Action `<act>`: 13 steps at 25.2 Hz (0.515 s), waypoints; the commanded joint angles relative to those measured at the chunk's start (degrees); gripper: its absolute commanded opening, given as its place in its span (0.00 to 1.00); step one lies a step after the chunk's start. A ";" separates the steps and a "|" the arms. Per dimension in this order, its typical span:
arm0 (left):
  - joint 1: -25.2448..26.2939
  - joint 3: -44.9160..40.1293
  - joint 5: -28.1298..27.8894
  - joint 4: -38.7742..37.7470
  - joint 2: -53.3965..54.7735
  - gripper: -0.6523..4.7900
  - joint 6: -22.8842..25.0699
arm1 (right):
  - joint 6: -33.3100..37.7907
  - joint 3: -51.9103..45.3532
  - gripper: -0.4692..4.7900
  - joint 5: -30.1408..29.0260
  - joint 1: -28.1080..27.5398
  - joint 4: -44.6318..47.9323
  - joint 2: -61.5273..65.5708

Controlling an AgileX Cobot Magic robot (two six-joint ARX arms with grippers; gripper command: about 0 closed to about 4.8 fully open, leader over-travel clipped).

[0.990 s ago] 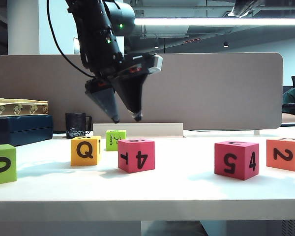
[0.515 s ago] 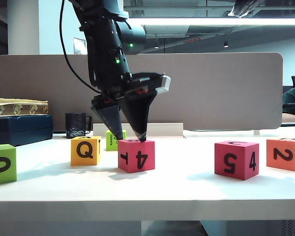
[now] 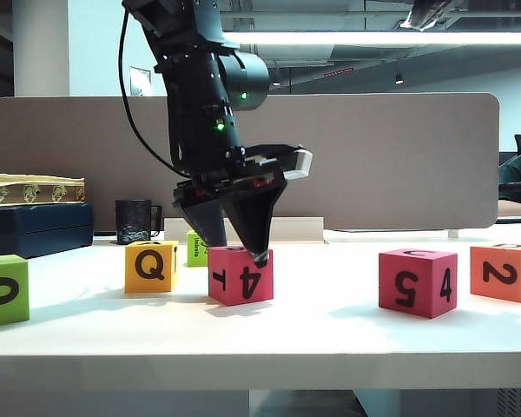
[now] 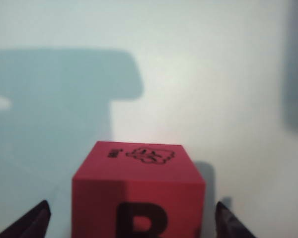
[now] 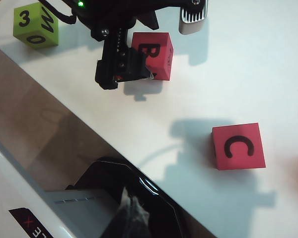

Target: Select the appropriate blocks from the scattered letter blocks on the table and arrange them in a row to spell out "ABCD".

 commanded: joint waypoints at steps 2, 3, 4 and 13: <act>-0.11 0.02 0.04 0.33 0.31 0.89 -1.64 | -0.20 0.22 0.09 0.09 0.04 0.83 -0.15; -0.11 0.02 0.02 0.33 0.37 0.79 -1.75 | -0.20 0.22 0.09 0.09 0.04 0.83 -0.15; -0.11 0.02 0.04 0.33 0.37 0.75 -1.75 | -0.20 0.22 0.09 0.09 0.04 0.83 -0.15; -0.09 0.04 -1.29 1.03 0.37 0.67 -6.62 | -0.20 0.22 0.09 0.07 0.04 0.81 -0.17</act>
